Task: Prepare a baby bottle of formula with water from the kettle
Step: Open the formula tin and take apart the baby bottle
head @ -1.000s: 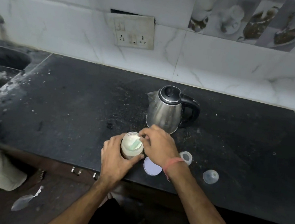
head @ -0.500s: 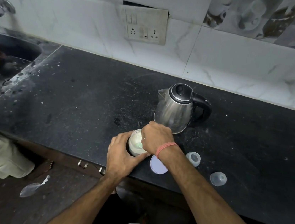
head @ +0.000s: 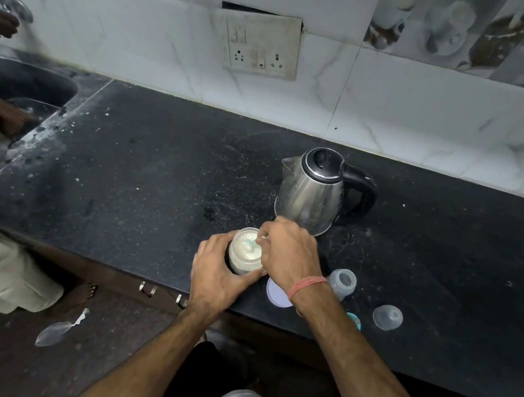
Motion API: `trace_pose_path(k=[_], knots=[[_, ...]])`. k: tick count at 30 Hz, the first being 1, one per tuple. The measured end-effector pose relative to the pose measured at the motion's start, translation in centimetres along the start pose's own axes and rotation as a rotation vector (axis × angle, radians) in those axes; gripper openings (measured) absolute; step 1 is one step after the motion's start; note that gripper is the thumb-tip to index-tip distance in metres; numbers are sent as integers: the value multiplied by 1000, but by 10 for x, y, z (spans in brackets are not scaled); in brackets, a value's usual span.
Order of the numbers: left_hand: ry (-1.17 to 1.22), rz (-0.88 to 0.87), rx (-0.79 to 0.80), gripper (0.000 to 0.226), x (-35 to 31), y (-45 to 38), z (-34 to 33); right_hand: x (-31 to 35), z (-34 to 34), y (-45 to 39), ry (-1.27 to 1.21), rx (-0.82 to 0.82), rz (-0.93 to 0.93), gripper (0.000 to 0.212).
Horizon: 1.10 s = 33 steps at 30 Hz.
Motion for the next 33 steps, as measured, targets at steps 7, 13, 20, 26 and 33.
trace_pose_path(k=[7, 13, 20, 26, 33], knots=[[26, -3, -5, 84, 1, 2, 0, 1, -3, 10, -85, -59, 8, 19], [24, -8, -6, 82, 1, 2, -1, -3, -10, 16, -120, -47, -2, 21], [27, -8, -14, 82, -1, 3, 0, -7, -17, 17, -209, -75, -60, 14], [22, 2, -3, 84, -3, 4, 1, -12, -26, 20, -296, -122, -136, 8], [-7, 11, -4, 89, -2, 3, 1, -20, -31, 30, -478, -252, -244, 12]])
Point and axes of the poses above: each hand's wrist, its own y-axis away from the middle knuckle, its own z-axis out of the back of the hand, x = y × z, the point moved 2 cm from there along -y, towards the middle knuckle, and after that the axes turned 8 degrees about z, right-handed, at the moved point
